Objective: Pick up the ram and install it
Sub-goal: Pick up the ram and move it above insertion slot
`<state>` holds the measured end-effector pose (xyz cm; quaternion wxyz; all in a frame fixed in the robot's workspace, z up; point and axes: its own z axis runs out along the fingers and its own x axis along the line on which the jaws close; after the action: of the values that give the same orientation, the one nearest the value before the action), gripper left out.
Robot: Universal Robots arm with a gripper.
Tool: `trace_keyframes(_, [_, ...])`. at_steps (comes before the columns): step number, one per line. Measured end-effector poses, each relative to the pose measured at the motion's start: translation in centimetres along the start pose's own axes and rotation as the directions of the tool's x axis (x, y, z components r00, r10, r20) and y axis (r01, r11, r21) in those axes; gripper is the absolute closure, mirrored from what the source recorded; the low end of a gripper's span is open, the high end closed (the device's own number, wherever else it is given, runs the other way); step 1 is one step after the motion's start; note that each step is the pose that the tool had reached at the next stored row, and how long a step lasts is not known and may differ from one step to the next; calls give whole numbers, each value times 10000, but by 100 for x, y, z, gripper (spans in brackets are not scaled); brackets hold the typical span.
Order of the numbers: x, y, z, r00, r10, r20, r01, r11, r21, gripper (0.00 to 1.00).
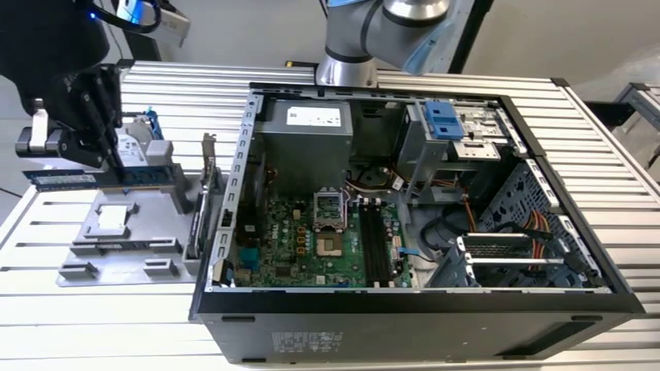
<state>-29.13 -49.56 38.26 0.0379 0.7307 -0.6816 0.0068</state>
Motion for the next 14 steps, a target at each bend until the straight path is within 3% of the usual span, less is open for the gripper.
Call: trace_keyframes(14, [7,-101,-4,10000,-1,1,1,10000,0,100])
